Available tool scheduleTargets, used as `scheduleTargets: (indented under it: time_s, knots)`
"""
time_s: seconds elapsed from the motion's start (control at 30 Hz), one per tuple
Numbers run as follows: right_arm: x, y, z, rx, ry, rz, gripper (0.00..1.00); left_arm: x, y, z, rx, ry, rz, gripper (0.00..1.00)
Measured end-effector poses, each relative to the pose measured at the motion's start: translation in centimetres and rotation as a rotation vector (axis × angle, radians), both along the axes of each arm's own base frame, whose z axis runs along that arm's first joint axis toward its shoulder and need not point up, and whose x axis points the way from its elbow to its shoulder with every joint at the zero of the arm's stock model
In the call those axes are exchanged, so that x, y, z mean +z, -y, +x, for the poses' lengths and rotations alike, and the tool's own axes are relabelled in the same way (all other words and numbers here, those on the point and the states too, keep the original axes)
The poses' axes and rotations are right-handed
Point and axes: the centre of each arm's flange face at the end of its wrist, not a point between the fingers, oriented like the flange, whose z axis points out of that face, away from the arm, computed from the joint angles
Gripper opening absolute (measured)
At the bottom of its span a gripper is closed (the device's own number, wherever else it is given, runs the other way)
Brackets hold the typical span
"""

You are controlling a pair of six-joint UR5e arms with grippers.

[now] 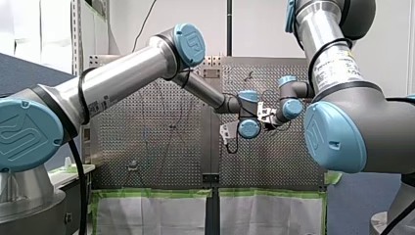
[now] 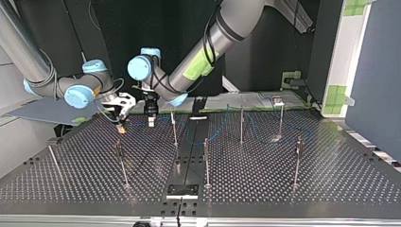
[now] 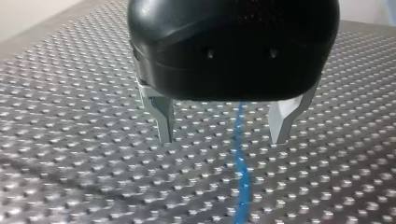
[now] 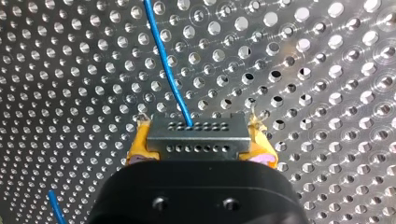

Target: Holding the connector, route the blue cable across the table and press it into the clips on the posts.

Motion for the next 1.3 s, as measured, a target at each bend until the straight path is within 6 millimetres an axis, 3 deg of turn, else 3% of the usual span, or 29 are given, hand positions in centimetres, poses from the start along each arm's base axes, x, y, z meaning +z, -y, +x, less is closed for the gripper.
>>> scheduleTargets:
  time_s: [0.23,0.6,0.77,1.0,1.3]
  knots:
    - [0.0,0.0,0.0,0.0,-0.001,0.001,0.0,-3.3,0.1,-0.2,0.025,-0.038,0.035,1.0]
    - [0.0,0.0,0.0,0.0,-0.002,0.001,0.0,-1.3,1.8,-0.3,0.093,0.007,-0.009,1.0]
    - [0.0,0.0,0.0,0.001,-0.002,0.002,0.0,-2.9,2.5,-0.7,0.133,-0.014,0.016,1.0]
    - [0.0,-0.1,0.0,0.003,-0.001,0.002,0.0,-5.3,2.1,0.3,0.202,-0.03,0.042,1.0]
    - [0.0,-0.2,0.3,0.006,-0.001,0.002,0.0,-2.9,3.7,1.4,0.217,0.04,-0.04,1.0]
